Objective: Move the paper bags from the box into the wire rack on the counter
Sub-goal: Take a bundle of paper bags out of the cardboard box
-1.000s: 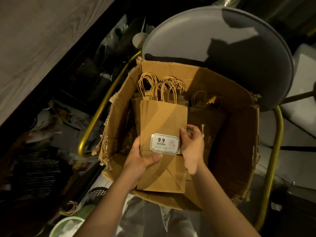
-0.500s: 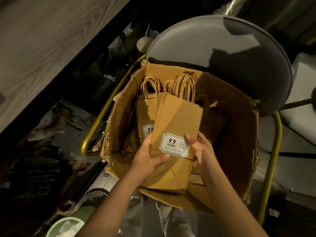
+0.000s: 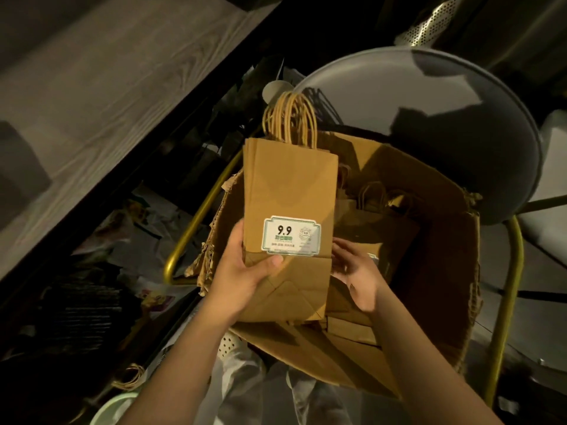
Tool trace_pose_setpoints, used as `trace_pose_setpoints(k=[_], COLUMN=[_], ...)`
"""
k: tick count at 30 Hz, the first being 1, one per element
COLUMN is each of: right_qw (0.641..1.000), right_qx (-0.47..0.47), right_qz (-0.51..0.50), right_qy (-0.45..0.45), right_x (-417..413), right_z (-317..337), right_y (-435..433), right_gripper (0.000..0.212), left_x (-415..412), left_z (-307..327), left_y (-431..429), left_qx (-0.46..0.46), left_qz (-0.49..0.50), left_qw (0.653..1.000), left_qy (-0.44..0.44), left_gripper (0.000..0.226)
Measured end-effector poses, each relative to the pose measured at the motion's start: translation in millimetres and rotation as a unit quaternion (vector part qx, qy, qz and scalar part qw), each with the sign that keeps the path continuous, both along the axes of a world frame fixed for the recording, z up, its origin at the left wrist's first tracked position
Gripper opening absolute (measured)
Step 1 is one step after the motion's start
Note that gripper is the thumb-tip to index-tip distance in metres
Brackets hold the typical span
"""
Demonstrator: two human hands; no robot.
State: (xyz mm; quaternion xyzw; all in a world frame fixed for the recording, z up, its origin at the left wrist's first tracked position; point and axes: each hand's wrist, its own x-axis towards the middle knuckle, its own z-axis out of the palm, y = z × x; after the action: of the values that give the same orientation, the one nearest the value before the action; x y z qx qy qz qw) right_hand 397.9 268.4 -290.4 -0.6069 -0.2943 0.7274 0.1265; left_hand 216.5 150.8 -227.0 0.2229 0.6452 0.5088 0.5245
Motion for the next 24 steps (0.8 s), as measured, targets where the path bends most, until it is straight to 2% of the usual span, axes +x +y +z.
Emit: trace_pose_setpoints(k=[2, 6, 9, 13, 16, 19, 21, 22, 24], right_qw=[0.997, 0.995, 0.992, 0.983, 0.965, 0.953, 0.927, 0.9, 0.819], right_qx=[0.014, -0.004, -0.003, 0.024, 0.049, 0.067, 0.115, 0.148, 0.202], right_qz=[0.061, 0.057, 0.046, 0.088, 0.163, 0.225, 0.295, 0.344, 0.454], right_qy=[-0.036, -0.082, -0.114, -0.159, -0.201, -0.191, -0.202, -0.223, -0.286], right_x=[-6.2, -19.4, -21.7, -25.2, -29.3, -34.5, -41.9, -46.7, -49.1], right_z=[-13.3, -32.4, -42.0, -50.2, -54.3, -71.4, -76.9, -69.7, -56.0], right_y=[-1.3, -4.0, -7.3, -12.2, -15.4, -18.3, -21.3, -23.6, -26.6], right_gripper=[0.028, 0.044, 0.046, 0.049, 0.052, 0.047, 0.037, 0.032, 0.025], left_x=[-8.5, -17.3, -19.0, -19.7, -22.9, -26.7, -28.1, -28.6, -28.6], left_z=[-0.5, -4.4, -6.3, -5.1, -5.0, -4.6, -5.3, -6.0, -6.3], left_y=[-2.5, -7.3, -9.3, -10.1, -11.4, -13.5, -15.5, -16.1, -16.3], left_qx=[0.0, 0.006, 0.009, 0.01, 0.002, -0.003, -0.004, -0.005, -0.007], left_qz=[0.015, 0.027, 0.042, 0.051, 0.053, 0.048, 0.044, 0.042, 0.043], left_qw=[1.0, 0.999, 0.998, 0.998, 0.997, 0.997, 0.997, 0.997, 0.996], left_qy=[0.009, 0.038, 0.035, 0.041, 0.055, 0.064, 0.065, 0.067, 0.075], left_gripper=[0.08, 0.079, 0.074, 0.07, 0.079, 0.089, 0.089, 0.088, 0.086])
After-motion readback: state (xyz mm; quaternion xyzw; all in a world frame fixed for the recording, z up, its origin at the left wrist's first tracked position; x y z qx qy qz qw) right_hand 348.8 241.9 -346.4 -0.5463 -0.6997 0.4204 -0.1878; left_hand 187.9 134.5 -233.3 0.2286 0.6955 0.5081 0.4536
